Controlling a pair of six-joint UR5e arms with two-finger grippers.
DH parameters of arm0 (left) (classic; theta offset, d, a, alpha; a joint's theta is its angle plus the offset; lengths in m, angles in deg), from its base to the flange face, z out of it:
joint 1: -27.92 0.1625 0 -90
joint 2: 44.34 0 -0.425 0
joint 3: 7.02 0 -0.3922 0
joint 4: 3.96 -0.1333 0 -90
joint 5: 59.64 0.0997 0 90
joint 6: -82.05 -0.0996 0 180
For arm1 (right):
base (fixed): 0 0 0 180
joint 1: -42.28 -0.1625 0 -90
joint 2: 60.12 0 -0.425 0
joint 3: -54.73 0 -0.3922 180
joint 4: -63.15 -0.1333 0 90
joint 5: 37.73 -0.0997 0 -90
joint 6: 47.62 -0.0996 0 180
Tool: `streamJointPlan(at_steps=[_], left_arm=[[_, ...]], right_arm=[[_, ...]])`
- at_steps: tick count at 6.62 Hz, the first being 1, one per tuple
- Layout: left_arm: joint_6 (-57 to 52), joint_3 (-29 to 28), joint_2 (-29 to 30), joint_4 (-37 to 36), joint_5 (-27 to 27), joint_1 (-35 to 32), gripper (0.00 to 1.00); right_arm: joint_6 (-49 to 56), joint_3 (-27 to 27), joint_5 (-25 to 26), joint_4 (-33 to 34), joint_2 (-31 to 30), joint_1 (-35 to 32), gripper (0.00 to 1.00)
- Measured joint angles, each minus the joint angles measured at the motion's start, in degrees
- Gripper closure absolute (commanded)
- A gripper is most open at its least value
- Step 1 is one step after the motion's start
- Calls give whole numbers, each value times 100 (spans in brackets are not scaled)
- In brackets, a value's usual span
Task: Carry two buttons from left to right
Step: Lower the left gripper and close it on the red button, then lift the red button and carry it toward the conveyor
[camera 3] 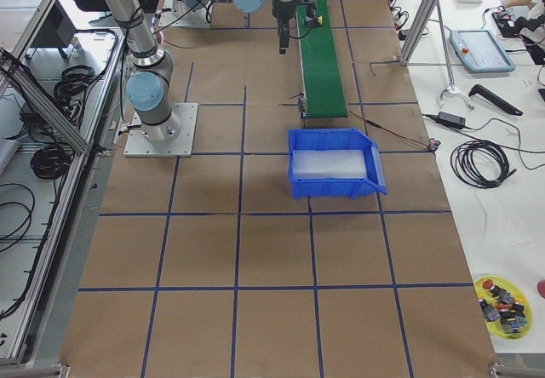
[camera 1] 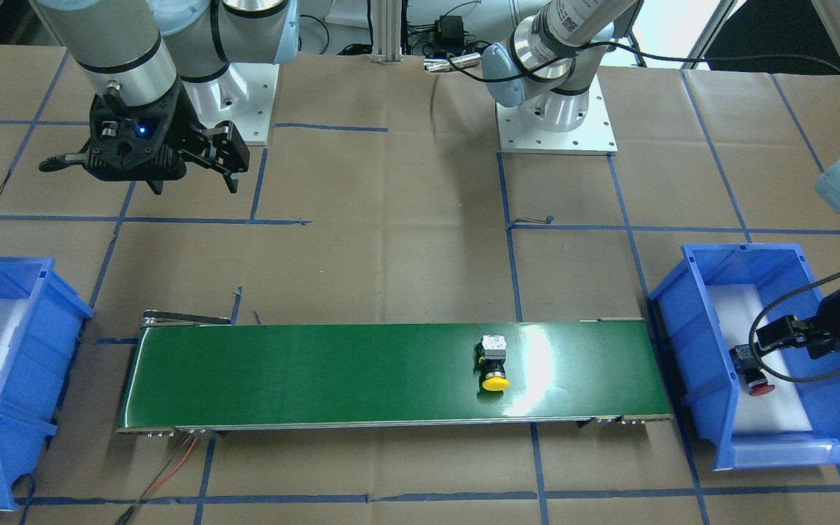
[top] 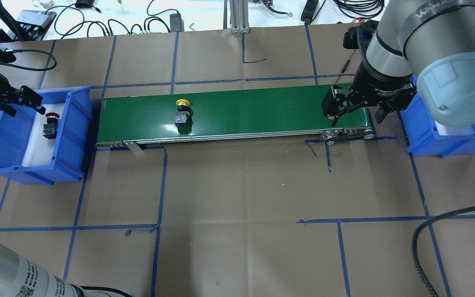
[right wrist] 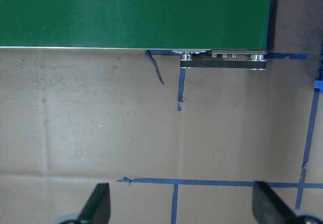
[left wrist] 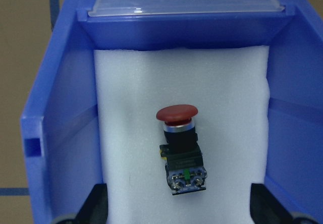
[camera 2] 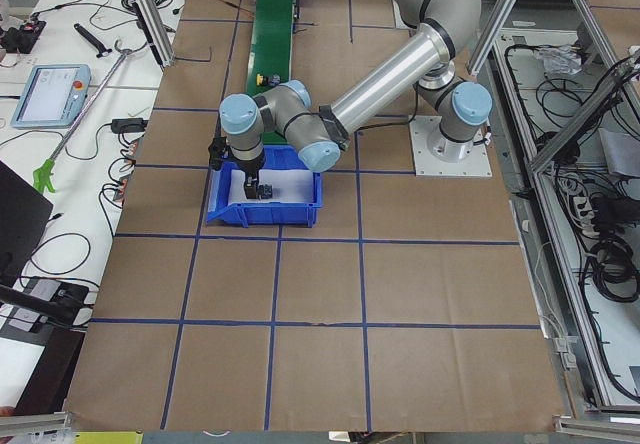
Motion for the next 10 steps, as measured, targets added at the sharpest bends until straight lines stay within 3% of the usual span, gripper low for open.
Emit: streamJointPlan(at_steps=[3,6,7,8,10], left_arm=[[22,529,74,-750,-3,-12,1],[25,659,280,-1157,-24,-19,3],[31,656,293,-1208,-34,-23,32],[36,645,277,-1224,-44,-25,71],[45,625,221,-1229,-70,-30,98]], right_arm=[[-2,0,-1,0,-1,0,0],[1,0,-1,0,1,0,0],[4,3,0,0,5,0,0],[8,6,-1,0,7,0,0],[2,3,0,0,2,0,0]])
